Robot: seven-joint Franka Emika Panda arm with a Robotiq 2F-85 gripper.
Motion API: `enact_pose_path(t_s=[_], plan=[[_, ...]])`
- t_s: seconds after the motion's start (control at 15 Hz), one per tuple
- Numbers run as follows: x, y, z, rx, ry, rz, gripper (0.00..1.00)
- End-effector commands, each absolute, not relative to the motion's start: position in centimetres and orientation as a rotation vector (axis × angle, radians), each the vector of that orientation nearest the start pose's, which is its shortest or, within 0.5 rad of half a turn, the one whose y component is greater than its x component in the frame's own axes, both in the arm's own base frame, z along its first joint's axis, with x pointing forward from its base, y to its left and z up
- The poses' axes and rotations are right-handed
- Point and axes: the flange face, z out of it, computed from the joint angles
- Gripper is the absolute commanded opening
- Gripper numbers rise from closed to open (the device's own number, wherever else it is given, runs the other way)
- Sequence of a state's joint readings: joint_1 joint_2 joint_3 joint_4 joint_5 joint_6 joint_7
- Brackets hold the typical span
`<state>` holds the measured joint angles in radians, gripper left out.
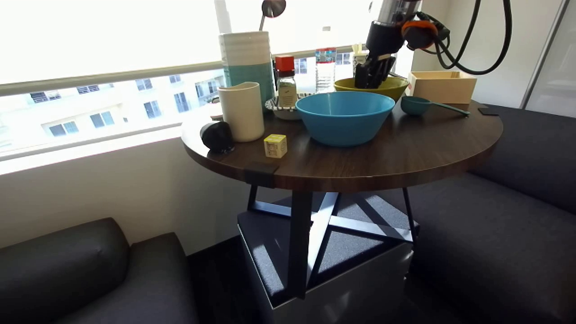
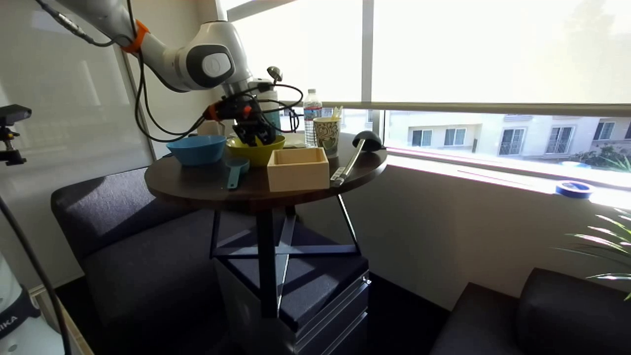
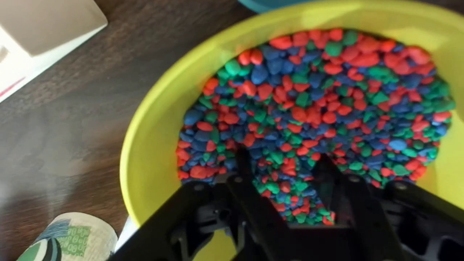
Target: Put some of the contents of the yellow bowl onto the blue ladle on the table and then pour the contents of the blue ladle into the blue bowl
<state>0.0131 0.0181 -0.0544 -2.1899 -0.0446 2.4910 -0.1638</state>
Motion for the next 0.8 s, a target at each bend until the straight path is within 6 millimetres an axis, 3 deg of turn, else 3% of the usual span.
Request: enact_pose_path(t_s=[0.0,0.13,0.2,0.73], plan=[[56.4,-2.1,41.1,-3.174,-0.262,-0.418,0.16],[56.1,-2.0,41.6,-3.172,-0.26,-0.414,0.02],[55.8,-1.9,42.0,-3.17,-0.259,-0.409,0.01],[53.1,-1.8,45.8,-3.187,-0.261,-0.381,0.03]])
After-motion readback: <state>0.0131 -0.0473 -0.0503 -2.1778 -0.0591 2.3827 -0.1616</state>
